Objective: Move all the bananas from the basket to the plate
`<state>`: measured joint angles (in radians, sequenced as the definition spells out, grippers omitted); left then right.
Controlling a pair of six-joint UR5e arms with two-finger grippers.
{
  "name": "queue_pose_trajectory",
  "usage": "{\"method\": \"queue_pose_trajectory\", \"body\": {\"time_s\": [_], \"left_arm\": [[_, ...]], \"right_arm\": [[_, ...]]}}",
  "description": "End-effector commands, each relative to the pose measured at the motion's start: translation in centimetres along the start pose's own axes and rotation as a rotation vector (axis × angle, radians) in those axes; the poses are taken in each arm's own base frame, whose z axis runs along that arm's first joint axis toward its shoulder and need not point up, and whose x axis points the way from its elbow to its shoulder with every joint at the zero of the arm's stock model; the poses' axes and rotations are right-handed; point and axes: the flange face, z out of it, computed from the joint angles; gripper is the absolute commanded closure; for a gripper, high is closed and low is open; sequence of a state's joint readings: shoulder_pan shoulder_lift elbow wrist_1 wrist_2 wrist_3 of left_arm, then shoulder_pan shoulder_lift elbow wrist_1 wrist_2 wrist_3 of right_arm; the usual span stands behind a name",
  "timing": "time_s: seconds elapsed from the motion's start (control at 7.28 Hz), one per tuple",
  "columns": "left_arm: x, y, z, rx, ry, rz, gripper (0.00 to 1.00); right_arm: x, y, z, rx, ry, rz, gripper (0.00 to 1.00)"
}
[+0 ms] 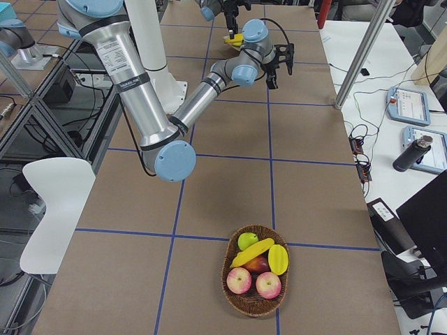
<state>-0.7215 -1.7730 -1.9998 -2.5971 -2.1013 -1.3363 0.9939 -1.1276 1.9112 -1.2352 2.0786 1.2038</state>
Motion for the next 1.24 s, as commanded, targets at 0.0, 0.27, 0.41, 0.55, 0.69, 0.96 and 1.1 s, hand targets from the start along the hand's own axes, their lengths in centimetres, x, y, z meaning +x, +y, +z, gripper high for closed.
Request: {"method": "queue_pose_trajectory", "body": {"time_s": [0.0, 0.27, 0.41, 0.55, 0.69, 0.96, 1.1], "left_arm": [[-6.9, -0.6, -5.8, 0.072, -0.147, -0.066, 1.00], [-12.3, -0.2, -10.6, 0.118, -0.269, -0.079, 1.00], [-15.3, 1.0, -13.1, 0.101, -0.340, -0.050, 1.00], [-17.2, 1.6, -14.8, 0.095, -0.400, -0.027, 1.00], [-19.3, 2.1, -16.6, 0.075, -0.480, 0.014, 1.00], [-22.9, 1.4, -18.9, -0.011, -0.662, 0.118, 1.00], [-24.7, 1.3, -18.7, -0.061, -0.726, 0.151, 1.00]], "right_arm": [[9.2, -3.3, -1.2, -0.055, 0.090, -0.132, 0.00], [18.7, -5.6, -3.9, -0.096, 0.136, -0.235, 0.00], [23.3, -6.6, -5.5, -0.110, 0.154, -0.283, 0.00], [27.5, -7.5, -6.8, -0.117, 0.177, -0.326, 0.00], [30.7, -8.2, -7.8, -0.131, 0.178, -0.359, 0.00], [34.2, -8.5, -8.3, -0.147, 0.192, -0.399, 0.00], [35.4, -8.6, -8.6, -0.153, 0.191, -0.422, 0.00]]}}
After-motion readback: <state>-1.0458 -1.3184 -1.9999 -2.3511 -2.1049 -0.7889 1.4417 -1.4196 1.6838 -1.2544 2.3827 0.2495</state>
